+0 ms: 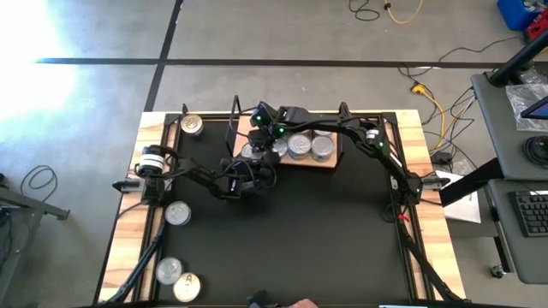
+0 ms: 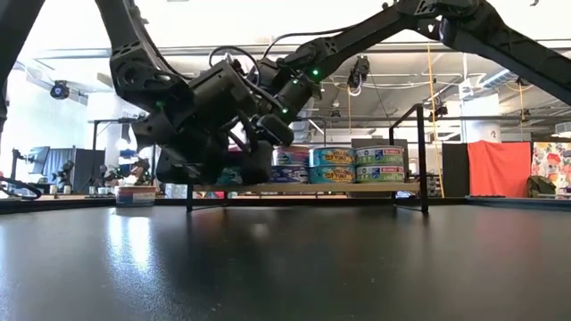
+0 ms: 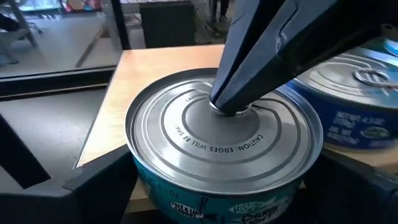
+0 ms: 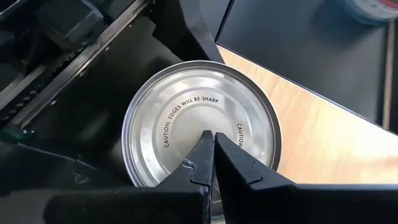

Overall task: Stack canned seafood by type on shelf
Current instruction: Put the green-blue tuna can on the shelf

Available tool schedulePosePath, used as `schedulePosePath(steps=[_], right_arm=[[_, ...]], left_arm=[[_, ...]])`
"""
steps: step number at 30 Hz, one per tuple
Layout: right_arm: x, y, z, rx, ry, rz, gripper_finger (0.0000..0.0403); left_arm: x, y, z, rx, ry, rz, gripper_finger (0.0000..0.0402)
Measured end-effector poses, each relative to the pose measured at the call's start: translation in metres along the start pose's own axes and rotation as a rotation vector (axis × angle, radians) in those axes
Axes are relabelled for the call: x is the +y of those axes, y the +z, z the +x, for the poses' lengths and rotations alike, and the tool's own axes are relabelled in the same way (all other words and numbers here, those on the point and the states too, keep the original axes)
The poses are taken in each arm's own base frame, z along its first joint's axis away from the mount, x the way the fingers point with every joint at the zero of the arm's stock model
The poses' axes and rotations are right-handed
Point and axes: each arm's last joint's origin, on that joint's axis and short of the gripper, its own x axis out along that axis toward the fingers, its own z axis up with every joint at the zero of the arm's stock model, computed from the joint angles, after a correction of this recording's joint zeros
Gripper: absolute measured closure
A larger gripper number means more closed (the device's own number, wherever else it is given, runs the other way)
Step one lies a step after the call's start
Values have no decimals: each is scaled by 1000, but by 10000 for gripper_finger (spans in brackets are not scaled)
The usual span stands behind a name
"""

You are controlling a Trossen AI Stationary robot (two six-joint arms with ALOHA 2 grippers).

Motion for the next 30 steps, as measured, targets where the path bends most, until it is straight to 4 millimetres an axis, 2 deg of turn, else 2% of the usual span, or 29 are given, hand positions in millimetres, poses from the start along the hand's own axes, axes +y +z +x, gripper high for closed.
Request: schedulePosePath(steps=[3,7,16,26,30], right_arm=[[3,-6,5,20,16,-8,394],[5,-12,10,36,19,-10,394],[6,-13,10,64,-8,-39,394],[5,-13,10,74,-21,-40,394],[4,-15,10,84,-31,-38,394]], left_arm=[[0,5,-1,49,-21,18,4],[8,15,8,137,-30,36,3],[11,27,8,213,-47,74,2],[5,41,0,249,-60,242,2],[7,39,-6,337,-51,372,2]])
